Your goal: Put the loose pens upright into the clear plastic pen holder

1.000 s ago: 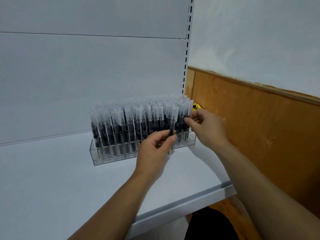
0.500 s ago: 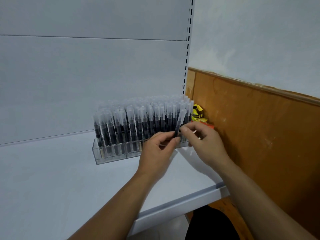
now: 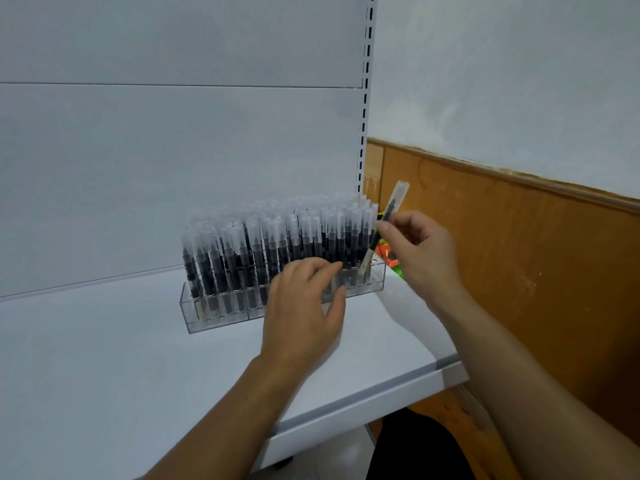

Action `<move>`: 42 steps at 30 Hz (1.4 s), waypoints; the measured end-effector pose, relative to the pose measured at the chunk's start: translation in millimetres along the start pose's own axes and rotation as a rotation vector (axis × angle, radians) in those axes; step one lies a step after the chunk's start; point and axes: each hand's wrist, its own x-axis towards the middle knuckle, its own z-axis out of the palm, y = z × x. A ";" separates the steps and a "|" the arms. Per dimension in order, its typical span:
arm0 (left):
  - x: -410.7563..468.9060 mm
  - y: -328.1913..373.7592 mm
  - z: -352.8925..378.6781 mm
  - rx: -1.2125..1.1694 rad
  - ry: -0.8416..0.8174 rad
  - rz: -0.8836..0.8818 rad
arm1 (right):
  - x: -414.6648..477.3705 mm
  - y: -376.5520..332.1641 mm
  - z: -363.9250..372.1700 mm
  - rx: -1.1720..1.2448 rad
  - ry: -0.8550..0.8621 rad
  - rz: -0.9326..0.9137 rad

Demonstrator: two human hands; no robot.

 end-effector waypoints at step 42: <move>-5.6 -5.3 -5.8 0.150 -0.231 0.015 | 14.9 30.8 2.6 -0.455 -0.179 0.082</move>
